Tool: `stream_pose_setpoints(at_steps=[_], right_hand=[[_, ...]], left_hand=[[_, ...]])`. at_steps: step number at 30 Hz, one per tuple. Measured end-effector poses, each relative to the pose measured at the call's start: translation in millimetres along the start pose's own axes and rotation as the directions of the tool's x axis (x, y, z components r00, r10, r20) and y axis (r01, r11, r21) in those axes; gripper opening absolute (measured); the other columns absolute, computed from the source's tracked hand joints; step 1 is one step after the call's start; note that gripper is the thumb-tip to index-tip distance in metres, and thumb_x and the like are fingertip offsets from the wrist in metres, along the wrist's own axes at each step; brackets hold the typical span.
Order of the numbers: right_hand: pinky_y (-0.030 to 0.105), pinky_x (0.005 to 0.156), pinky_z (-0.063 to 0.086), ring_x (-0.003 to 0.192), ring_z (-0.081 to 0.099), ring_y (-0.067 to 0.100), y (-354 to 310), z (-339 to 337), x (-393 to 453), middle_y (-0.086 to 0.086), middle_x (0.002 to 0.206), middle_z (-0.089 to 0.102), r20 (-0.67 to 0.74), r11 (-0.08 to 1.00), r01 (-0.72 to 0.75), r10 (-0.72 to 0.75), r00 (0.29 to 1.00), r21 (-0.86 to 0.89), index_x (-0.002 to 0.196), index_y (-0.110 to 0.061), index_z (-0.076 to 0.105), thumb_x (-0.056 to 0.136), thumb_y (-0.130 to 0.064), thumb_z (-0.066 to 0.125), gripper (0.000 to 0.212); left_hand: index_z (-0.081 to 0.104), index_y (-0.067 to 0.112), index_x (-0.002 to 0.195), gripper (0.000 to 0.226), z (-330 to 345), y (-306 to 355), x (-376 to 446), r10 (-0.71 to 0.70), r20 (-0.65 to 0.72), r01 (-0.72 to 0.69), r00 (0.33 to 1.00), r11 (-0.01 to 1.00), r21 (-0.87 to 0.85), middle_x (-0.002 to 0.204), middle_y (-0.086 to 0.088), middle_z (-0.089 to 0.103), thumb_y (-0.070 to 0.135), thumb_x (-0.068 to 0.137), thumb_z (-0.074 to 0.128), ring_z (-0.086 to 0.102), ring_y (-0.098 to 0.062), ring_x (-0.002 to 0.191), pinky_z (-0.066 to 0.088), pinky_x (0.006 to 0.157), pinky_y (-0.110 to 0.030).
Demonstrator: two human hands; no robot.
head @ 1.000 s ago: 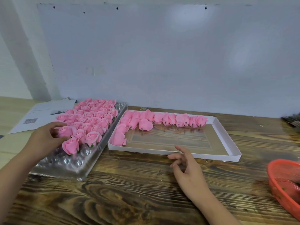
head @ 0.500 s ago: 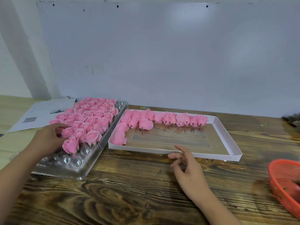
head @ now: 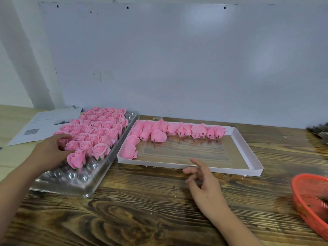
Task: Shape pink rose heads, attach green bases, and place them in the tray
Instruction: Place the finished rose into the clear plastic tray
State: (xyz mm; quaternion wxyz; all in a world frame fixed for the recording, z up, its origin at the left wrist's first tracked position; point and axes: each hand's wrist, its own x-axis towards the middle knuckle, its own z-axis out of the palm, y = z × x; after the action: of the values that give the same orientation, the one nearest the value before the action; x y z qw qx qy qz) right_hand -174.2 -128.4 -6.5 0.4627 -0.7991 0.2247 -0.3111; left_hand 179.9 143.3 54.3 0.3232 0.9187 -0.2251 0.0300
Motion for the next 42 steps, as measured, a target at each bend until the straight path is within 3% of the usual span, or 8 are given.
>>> stream_pose_setpoints(at_steps=[4, 9, 12, 20, 24, 33, 38, 42], right_hand=[[0.014, 0.083, 0.048, 0.096, 0.062, 0.007, 0, -1, 0, -0.014, 0.104, 0.068, -0.002, 1.000, -0.001, 0.001, 1.000, -0.010, 0.124, -0.048, 0.045, 0.092, 0.004, 0.057, 0.062], [0.015, 0.083, 0.049, 0.095, 0.062, 0.006, 0, -1, 1, -0.014, 0.104, 0.067, 0.005, 1.000, -0.004, 0.004, 1.000, -0.013, 0.123, -0.049, 0.044, 0.092, 0.003, 0.057, 0.062], [0.016, 0.082, 0.049, 0.094, 0.062, 0.006, 1, -1, 1, -0.015, 0.104, 0.067, 0.010, 1.000, -0.011, 0.011, 1.000, -0.014, 0.123, -0.050, 0.044, 0.091, 0.005, 0.056, 0.064], [0.014, 0.080, 0.049, 0.093, 0.062, 0.007, 1, 0, 1, -0.014, 0.103, 0.067, 0.002, 1.000, -0.007, 0.007, 1.000, -0.005, 0.123, -0.049, 0.045, 0.091, 0.006, 0.056, 0.064], [0.013, 0.080, 0.048, 0.093, 0.062, 0.007, 2, 0, 1, -0.012, 0.104, 0.067, 0.002, 1.000, -0.007, 0.007, 1.000, -0.005, 0.123, -0.049, 0.045, 0.091, 0.006, 0.056, 0.065], [0.017, 0.080, 0.050, 0.093, 0.062, 0.008, 4, 0, 1, -0.011, 0.104, 0.067, -0.001, 1.000, -0.003, 0.003, 1.000, 0.002, 0.126, -0.043, 0.047, 0.091, 0.007, 0.056, 0.062], [0.015, 0.081, 0.049, 0.094, 0.061, 0.008, 5, 1, 1, -0.013, 0.103, 0.067, 0.000, 1.000, 0.007, -0.007, 1.000, 0.008, 0.126, -0.044, 0.047, 0.091, 0.006, 0.056, 0.061], [0.017, 0.082, 0.050, 0.094, 0.061, 0.009, 7, 1, 2, -0.023, 0.104, 0.064, 0.011, 1.000, 0.002, -0.002, 1.000, 0.017, 0.126, -0.047, 0.045, 0.091, 0.005, 0.055, 0.063]], left_hand=[[0.068, 0.016, 0.126, 0.050, 2, 1, 4, -0.005, 0.016, 0.005, 1.000, 1.000, 0.001, 0.109, -0.017, 0.073, 0.010, 0.080, 0.084, 0.065, -0.033, 0.096, 0.050, 0.086, -0.043], [0.071, 0.017, 0.120, 0.043, 4, 0, 5, 0.009, 0.002, -0.009, 1.000, 1.000, -0.007, 0.099, -0.010, 0.073, 0.009, 0.080, 0.084, 0.064, -0.021, 0.083, 0.047, 0.075, -0.038], [0.072, 0.017, 0.117, 0.041, 4, -2, 5, 0.033, -0.015, -0.033, 0.999, 0.999, -0.017, 0.091, -0.006, 0.070, 0.006, 0.079, 0.084, 0.062, -0.018, 0.082, 0.046, 0.077, -0.038], [0.072, 0.015, 0.120, 0.043, 4, -6, 6, 0.044, -0.017, -0.045, 0.999, 0.999, -0.018, 0.098, -0.010, 0.075, 0.005, 0.080, 0.083, 0.065, -0.026, 0.098, 0.048, 0.091, -0.043], [0.069, 0.012, 0.125, 0.045, 4, -6, 4, 0.060, -0.012, -0.059, 0.998, 0.997, 0.053, 0.106, -0.015, 0.076, 0.006, 0.082, 0.082, 0.061, -0.021, 0.087, 0.049, 0.087, -0.042], [0.068, 0.013, 0.127, 0.048, 2, -3, 0, 0.064, 0.006, -0.065, 0.998, 0.996, 0.064, 0.110, -0.011, 0.075, 0.007, 0.082, 0.082, 0.061, -0.017, 0.086, 0.048, 0.084, -0.039], [0.059, 0.013, 0.138, 0.062, -5, -11, -1, 0.063, 0.024, -0.064, 0.998, 0.997, 0.043, 0.118, -0.013, 0.074, 0.002, 0.081, 0.080, 0.068, -0.030, 0.097, 0.051, 0.095, -0.047], [0.061, 0.014, 0.136, 0.053, -14, -6, 2, 0.046, -0.082, -0.036, 0.996, 0.993, 0.117, 0.119, -0.012, 0.073, -0.002, 0.086, 0.064, 0.067, -0.034, 0.089, 0.056, 0.085, -0.049]])
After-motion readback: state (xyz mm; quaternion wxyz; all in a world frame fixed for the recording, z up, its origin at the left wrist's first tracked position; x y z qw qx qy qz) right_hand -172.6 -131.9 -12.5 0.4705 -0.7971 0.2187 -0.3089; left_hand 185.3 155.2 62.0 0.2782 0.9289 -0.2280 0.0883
